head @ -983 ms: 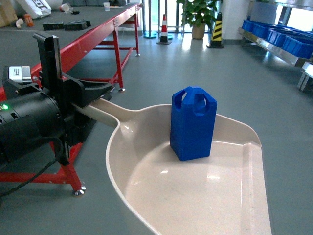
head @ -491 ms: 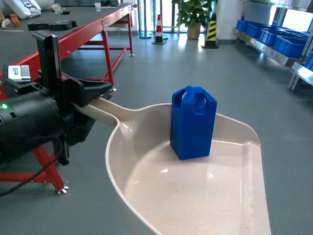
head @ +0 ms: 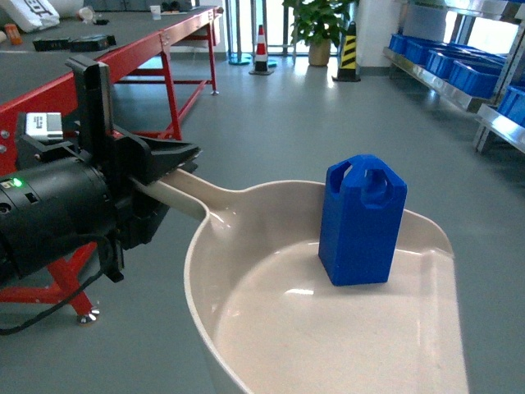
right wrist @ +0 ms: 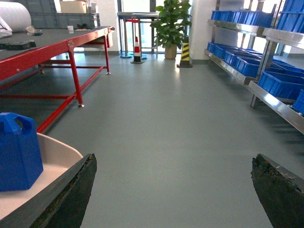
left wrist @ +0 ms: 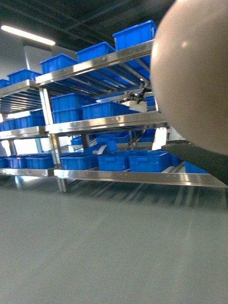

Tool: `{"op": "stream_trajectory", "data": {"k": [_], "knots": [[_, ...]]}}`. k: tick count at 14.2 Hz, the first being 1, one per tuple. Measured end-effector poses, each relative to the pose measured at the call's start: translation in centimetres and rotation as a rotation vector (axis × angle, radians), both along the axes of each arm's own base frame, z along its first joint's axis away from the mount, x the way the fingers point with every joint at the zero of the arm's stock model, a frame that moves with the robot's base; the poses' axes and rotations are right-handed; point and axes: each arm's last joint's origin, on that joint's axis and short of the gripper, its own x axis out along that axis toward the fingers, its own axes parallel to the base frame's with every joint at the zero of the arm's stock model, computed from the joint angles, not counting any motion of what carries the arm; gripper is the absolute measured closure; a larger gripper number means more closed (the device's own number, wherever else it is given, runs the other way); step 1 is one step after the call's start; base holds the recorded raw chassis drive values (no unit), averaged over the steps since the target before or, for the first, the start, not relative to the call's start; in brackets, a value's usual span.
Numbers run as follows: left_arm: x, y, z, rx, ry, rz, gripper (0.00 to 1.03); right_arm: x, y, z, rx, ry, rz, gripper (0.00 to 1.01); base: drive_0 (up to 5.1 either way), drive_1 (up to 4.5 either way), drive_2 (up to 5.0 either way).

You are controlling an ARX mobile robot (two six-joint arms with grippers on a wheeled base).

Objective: Place part in tray to right shelf

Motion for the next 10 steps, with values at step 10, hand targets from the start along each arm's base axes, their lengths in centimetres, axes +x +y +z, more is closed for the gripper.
{"op": "stream_trajectory", "data": {"k": [10], "knots": [[0.00, 0.20, 0.00, -0.001, -0.003, 0.014, 0.90, 0.00, 0.00, 0.00, 0.000, 0.000, 0.000, 0.03, -0.1, 3.61, -3.8]]}}
